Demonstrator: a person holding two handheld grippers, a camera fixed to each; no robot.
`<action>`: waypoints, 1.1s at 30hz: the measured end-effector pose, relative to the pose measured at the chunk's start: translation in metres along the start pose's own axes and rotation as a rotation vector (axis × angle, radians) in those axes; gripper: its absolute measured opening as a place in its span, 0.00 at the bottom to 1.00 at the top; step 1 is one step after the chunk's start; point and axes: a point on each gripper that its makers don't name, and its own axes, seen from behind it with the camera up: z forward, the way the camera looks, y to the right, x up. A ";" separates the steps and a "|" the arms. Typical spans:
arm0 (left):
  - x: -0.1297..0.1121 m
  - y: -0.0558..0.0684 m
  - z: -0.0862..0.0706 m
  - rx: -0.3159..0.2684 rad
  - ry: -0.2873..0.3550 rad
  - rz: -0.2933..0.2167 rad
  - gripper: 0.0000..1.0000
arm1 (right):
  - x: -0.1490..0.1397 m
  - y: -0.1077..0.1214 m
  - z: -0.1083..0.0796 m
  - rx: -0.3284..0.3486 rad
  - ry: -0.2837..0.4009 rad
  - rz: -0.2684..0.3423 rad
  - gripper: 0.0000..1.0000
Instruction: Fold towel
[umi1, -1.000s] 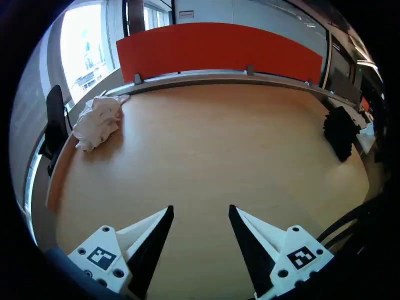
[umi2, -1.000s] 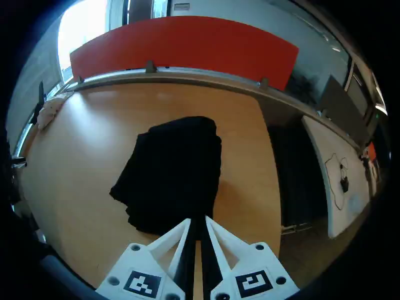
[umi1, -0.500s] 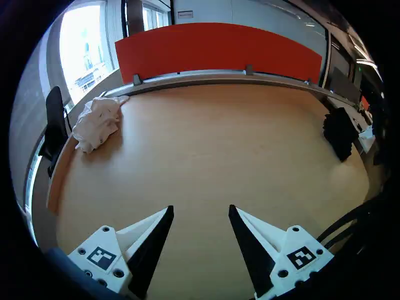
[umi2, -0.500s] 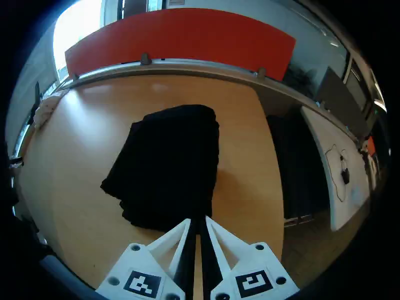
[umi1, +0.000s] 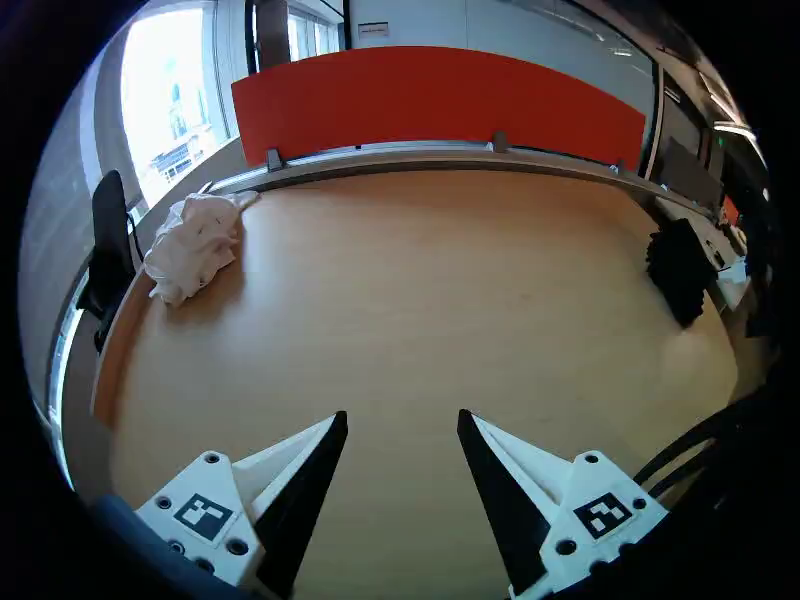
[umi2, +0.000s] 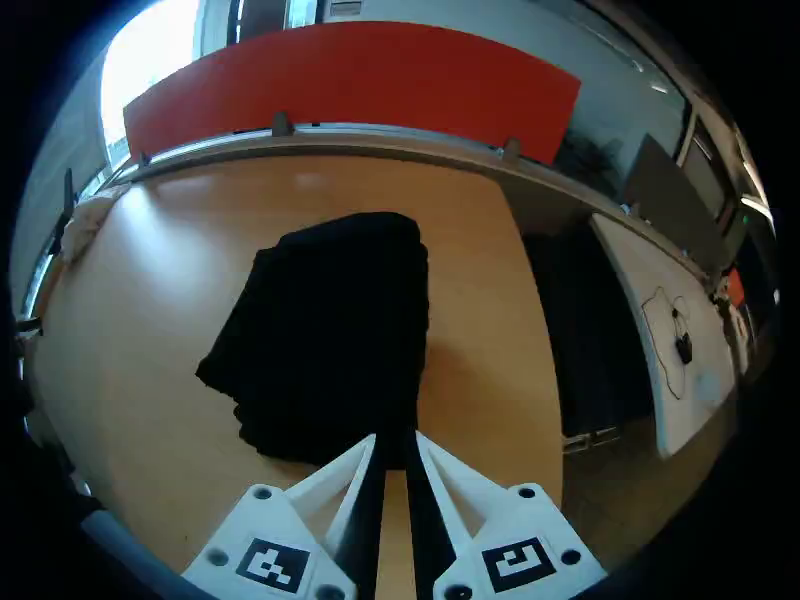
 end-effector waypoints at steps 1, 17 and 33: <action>0.000 0.000 0.000 0.000 0.000 0.000 0.81 | 0.000 0.001 -0.001 -0.004 0.004 0.005 0.16; 0.005 0.001 0.001 -0.010 0.010 0.001 0.81 | 0.001 -0.001 -0.008 -0.023 0.047 0.043 0.91; 0.013 -0.003 -0.001 -0.016 0.029 -0.023 0.81 | 0.052 -0.026 -0.036 -0.024 0.208 0.077 0.91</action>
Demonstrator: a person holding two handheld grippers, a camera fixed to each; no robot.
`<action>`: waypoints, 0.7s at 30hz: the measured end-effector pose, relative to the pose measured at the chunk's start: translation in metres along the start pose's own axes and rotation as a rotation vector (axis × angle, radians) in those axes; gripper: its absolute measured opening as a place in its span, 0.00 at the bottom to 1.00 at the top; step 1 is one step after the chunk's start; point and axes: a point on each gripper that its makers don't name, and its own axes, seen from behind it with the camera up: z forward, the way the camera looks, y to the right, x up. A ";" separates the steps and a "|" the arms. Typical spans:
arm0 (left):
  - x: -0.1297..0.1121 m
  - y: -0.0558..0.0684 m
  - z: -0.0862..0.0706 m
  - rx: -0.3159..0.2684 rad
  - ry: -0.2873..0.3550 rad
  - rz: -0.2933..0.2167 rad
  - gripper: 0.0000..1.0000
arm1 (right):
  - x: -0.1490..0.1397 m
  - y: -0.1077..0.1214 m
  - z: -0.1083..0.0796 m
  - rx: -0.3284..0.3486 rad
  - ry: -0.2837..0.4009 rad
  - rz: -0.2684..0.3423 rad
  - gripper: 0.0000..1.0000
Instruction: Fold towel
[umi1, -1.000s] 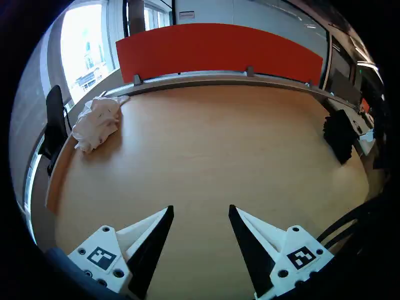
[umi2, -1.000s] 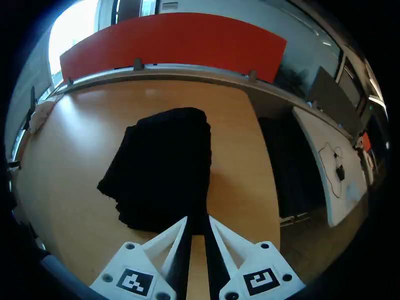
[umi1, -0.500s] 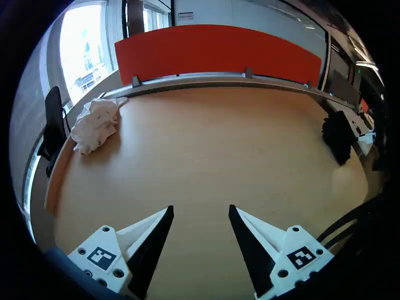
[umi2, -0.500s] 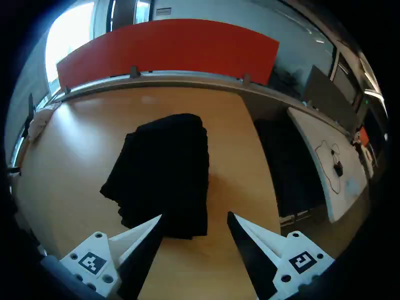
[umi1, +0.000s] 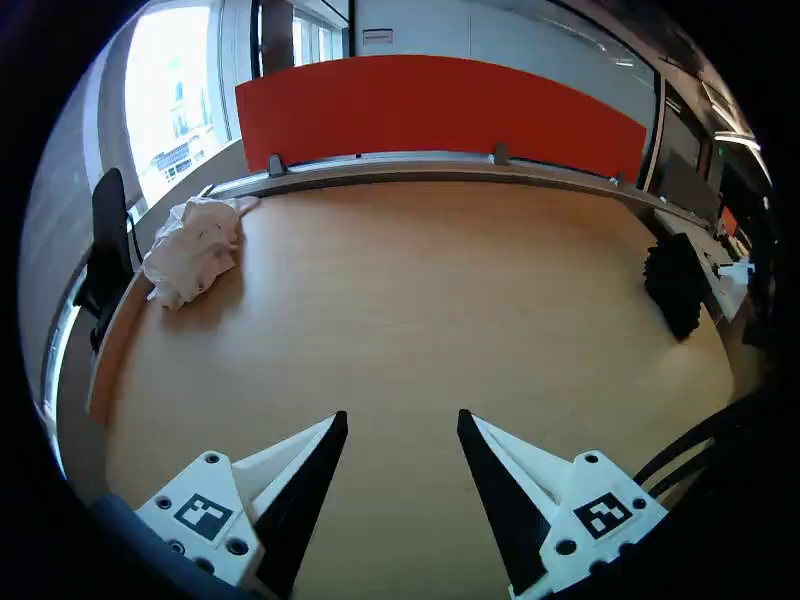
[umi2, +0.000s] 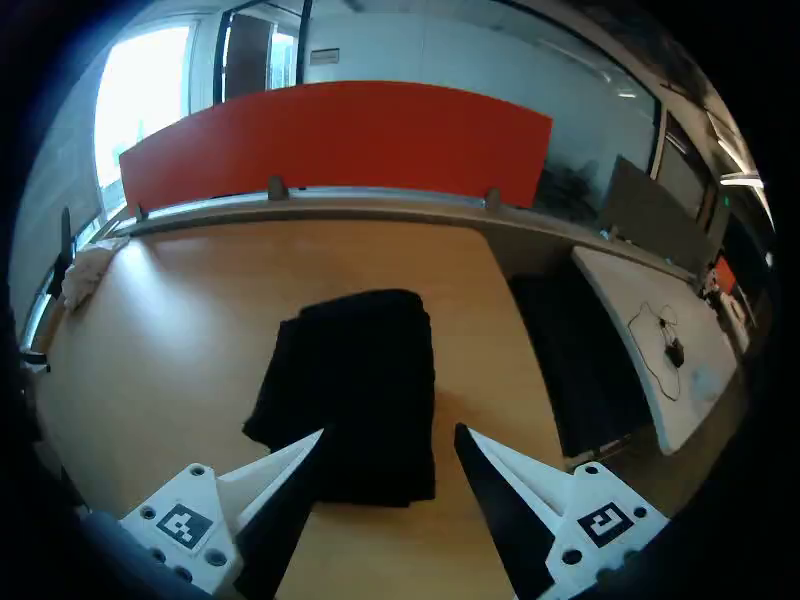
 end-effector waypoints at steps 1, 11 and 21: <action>0.001 0.000 0.000 0.001 0.002 0.000 0.81 | 0.006 -0.002 -0.001 -0.005 0.018 0.007 0.91; 0.009 -0.004 -0.001 0.008 0.022 -0.005 0.81 | 0.039 -0.016 -0.006 -0.030 0.139 0.066 0.91; 0.025 -0.013 -0.004 0.030 0.079 -0.031 0.81 | 0.064 -0.019 -0.015 -0.080 0.271 0.082 0.91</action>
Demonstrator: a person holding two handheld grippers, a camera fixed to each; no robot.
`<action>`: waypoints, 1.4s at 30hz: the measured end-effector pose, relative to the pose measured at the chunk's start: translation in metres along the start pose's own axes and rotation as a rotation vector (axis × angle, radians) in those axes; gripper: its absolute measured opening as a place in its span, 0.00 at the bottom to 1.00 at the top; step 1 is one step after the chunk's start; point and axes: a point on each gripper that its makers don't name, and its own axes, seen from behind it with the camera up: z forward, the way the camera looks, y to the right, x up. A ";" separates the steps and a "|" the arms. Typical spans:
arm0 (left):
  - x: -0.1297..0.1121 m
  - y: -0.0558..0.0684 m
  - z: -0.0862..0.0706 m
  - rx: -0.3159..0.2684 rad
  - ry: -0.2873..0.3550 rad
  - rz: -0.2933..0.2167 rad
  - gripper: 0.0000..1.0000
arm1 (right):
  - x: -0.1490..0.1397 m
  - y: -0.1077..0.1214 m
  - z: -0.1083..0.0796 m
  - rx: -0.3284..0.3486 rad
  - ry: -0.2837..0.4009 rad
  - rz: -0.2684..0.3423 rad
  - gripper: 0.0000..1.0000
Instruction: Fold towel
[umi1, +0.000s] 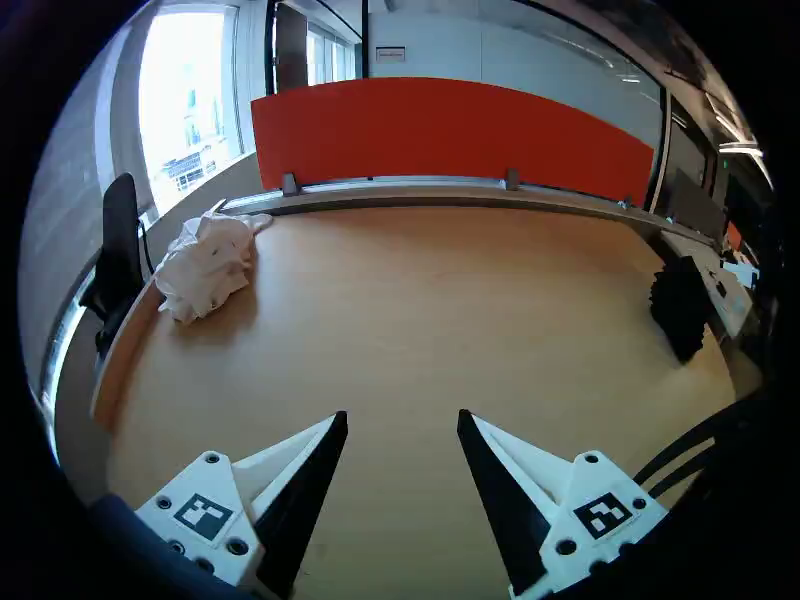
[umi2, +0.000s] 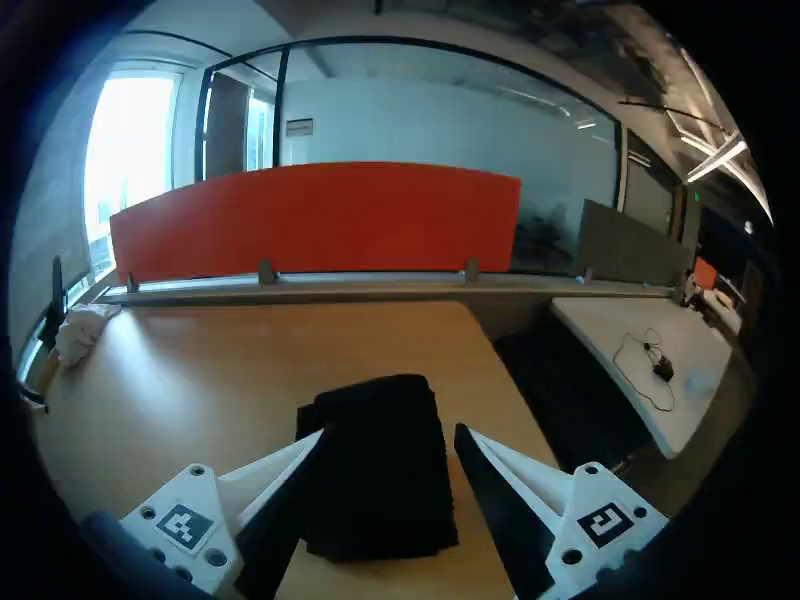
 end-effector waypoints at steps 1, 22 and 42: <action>0.004 -0.001 0.000 0.003 0.011 -0.003 0.81 | 0.006 -0.001 -0.001 -0.008 0.026 0.001 0.91; 0.121 -0.028 -0.026 0.084 0.366 0.033 0.81 | 0.071 -0.035 -0.029 0.007 0.270 0.017 0.92; 0.191 -0.052 -0.042 0.083 0.527 -0.034 0.81 | 0.122 -0.116 -0.048 0.067 0.357 -0.006 0.92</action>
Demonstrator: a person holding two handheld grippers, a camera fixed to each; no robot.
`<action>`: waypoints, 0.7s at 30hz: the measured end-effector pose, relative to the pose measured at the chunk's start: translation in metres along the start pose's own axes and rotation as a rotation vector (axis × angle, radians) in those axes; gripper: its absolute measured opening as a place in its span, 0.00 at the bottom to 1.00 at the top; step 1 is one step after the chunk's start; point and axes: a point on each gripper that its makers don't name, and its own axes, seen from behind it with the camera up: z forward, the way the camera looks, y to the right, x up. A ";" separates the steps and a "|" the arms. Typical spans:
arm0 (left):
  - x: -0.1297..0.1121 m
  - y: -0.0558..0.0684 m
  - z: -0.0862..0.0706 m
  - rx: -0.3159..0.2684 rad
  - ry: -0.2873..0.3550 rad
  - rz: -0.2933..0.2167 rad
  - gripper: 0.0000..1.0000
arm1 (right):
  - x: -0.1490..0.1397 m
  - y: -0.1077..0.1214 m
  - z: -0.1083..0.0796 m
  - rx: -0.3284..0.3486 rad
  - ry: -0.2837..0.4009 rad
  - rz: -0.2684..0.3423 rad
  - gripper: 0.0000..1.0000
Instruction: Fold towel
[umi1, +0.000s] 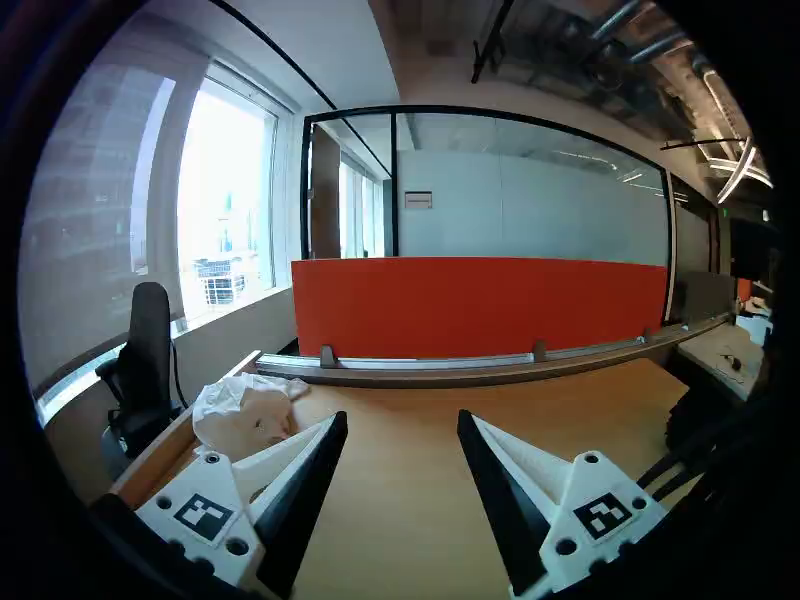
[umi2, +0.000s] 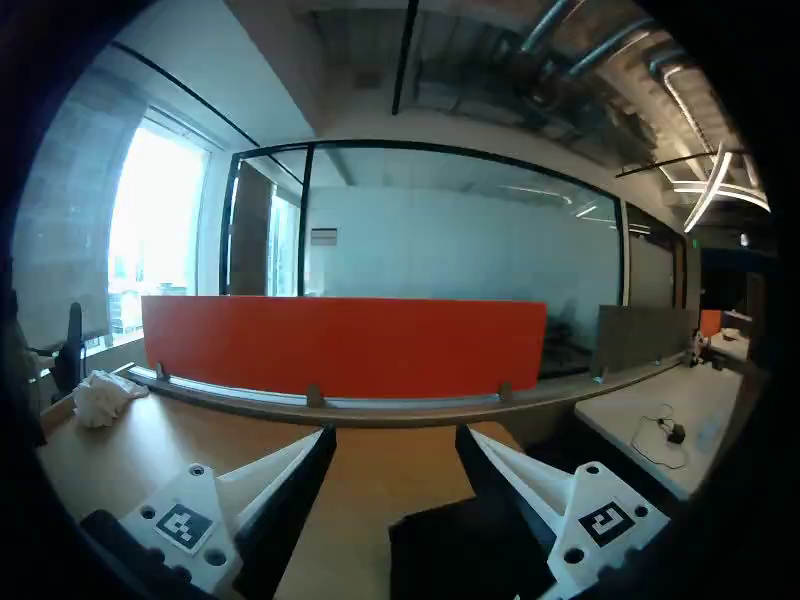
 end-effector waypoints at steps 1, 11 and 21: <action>0.002 0.000 0.001 -0.001 0.006 -0.003 0.81 | 0.001 -0.007 0.001 0.006 0.001 -0.002 0.92; 0.016 -0.003 0.008 -0.014 0.038 -0.033 0.81 | 0.011 -0.070 0.011 0.049 0.010 0.000 0.92; 0.025 -0.014 0.012 -0.012 0.060 -0.043 0.80 | 0.019 -0.092 0.018 0.055 0.021 0.025 0.92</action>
